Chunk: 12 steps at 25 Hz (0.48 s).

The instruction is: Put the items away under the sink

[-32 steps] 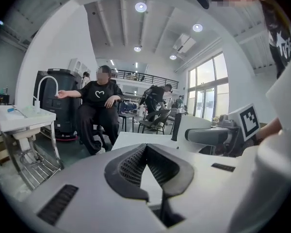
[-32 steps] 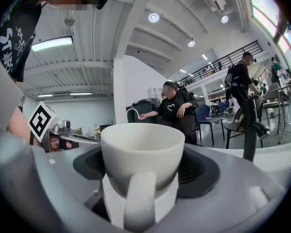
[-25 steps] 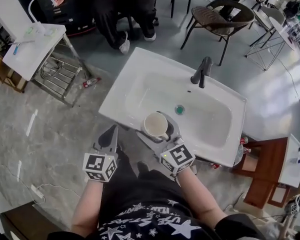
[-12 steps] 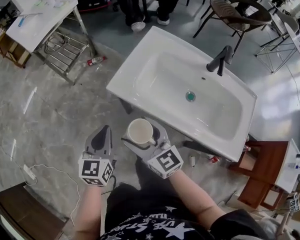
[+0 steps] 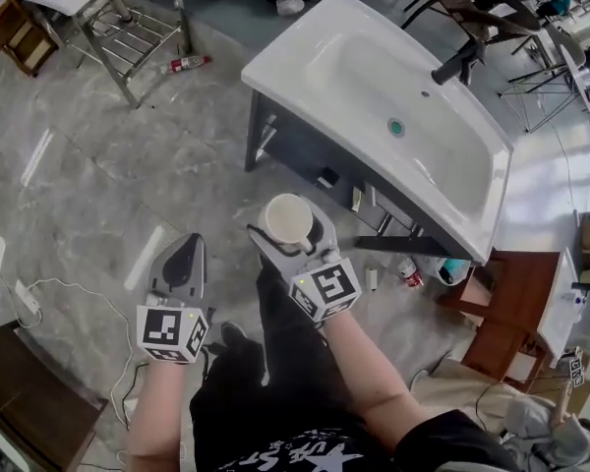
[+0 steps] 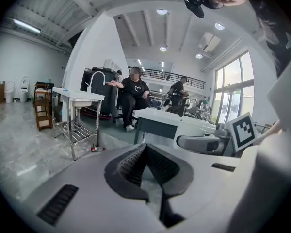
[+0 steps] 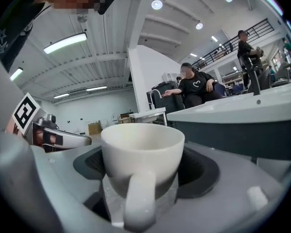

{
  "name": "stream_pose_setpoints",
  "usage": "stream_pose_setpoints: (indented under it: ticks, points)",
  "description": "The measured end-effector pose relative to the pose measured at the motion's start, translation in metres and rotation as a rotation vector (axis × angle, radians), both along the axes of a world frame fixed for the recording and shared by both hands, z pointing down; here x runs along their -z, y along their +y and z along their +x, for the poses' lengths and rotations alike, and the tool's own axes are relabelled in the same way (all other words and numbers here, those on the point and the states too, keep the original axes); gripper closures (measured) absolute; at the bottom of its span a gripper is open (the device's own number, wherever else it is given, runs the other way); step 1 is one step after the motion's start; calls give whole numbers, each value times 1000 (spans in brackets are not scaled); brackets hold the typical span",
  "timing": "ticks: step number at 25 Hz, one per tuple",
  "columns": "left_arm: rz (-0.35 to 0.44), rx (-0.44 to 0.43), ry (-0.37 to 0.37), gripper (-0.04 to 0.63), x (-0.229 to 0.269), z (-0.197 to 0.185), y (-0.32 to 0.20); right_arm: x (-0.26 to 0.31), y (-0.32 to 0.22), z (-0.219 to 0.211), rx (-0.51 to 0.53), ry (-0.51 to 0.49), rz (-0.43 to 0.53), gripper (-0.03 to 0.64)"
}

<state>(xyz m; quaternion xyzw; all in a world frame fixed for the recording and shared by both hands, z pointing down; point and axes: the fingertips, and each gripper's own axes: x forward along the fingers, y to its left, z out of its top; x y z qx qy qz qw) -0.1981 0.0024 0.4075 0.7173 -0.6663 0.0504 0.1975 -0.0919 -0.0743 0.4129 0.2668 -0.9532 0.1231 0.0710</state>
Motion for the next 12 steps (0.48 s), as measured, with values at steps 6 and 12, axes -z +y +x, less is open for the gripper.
stream_pose_setpoints:
  ticks: [6,12]
  points:
    - [-20,-38,30,586,-35,10,47,-48,38,30,-98,73,-22,222]
    - [-6,-76,13,586,-73,17,22,-99,21,45,-185,146,-29,222]
